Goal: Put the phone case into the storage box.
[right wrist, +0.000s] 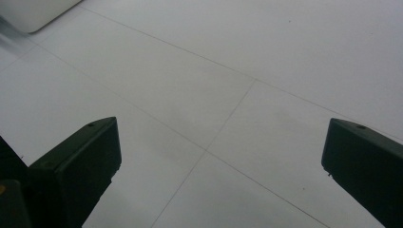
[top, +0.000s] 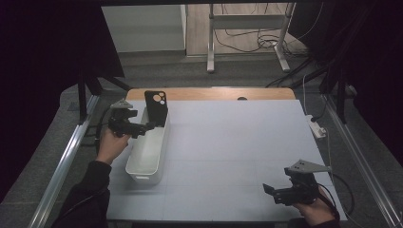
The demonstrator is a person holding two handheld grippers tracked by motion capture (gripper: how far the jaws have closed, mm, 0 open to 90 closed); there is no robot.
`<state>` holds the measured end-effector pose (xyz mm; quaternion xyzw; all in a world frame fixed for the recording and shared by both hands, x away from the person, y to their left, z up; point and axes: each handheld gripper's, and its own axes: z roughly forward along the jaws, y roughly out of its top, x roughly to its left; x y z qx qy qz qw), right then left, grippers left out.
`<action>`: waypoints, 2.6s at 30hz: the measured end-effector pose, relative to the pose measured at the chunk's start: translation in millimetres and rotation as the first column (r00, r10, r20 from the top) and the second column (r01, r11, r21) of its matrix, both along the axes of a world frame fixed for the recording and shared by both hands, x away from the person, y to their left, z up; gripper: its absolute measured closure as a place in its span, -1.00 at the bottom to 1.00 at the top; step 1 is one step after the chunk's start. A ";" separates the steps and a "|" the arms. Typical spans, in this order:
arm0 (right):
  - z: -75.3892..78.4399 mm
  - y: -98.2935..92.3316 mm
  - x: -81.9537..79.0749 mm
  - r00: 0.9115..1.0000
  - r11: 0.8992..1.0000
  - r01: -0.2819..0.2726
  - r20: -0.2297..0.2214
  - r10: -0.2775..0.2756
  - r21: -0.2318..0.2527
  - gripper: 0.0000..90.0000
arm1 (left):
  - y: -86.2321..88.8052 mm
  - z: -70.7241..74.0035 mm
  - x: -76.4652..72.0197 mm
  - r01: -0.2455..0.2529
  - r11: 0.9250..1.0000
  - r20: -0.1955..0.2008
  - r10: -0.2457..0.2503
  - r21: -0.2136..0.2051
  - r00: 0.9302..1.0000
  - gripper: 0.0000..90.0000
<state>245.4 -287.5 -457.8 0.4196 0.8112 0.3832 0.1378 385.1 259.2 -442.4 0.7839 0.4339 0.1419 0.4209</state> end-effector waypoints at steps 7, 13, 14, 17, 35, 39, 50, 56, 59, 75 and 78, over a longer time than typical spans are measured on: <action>-0.1 -0.2 -0.1 1.000 1.000 -0.002 -0.001 0.002 0.001 -1.00 | 3.4 0.7 -7.9 -0.006 1.000 0.012 0.006 -0.011 1.000 -1.00; -0.4 0.0 0.2 1.000 1.000 -0.004 -0.002 0.004 0.002 -1.00 | 5.5 3.4 -16.3 -0.003 0.998 0.016 0.004 -0.061 1.000 -1.00; -0.4 0.1 0.2 1.000 1.000 -0.004 -0.002 0.004 0.002 -1.00 | 5.5 4.0 -17.6 -0.002 0.998 0.016 0.003 -0.060 1.000 -1.00; -0.2 0.0 0.1 1.000 1.000 -0.005 -0.002 0.005 0.001 -1.00 | 4.4 5.3 -22.5 0.002 0.998 0.022 -0.001 -0.057 1.000 -1.00; -0.3 -0.2 -0.1 1.000 1.000 -0.007 -0.002 0.007 0.001 -1.00 | -5.5 7.5 -49.1 0.016 1.000 0.030 -0.016 -0.009 0.999 -1.00; -0.5 0.1 0.2 1.000 1.000 -0.008 -0.003 0.008 0.002 -1.00 | -7.5 8.7 -54.9 0.024 1.000 0.037 -0.023 -0.017 0.999 -1.00; -0.5 0.4 0.0 1.000 1.000 -0.010 0.000 0.010 0.000 -1.00 | -4.4 8.0 -67.5 0.019 1.000 0.037 -0.019 -0.017 0.999 -1.00; -0.4 0.4 -0.3 1.000 1.000 -0.009 0.000 0.009 -0.001 -1.00 | -2.2 8.6 -77.1 0.017 0.999 0.037 -0.016 -0.031 0.999 -1.00; -0.3 0.2 -0.5 1.000 1.000 -0.006 -0.001 0.006 0.001 -1.00 | -1.5 7.8 -82.1 0.018 0.999 0.037 -0.017 -0.036 0.999 -1.00; -0.2 -0.4 -1.3 1.000 1.000 -0.003 -0.002 0.003 0.001 -1.00 | 5.6 3.0 -106.4 0.026 0.998 0.038 -0.024 -0.063 0.999 -1.00; -0.2 -0.5 -1.6 1.000 1.000 -0.002 0.000 0.002 -0.001 -1.00 | 6.9 2.1 -112.7 0.021 0.998 0.042 -0.018 -0.063 0.999 -1.00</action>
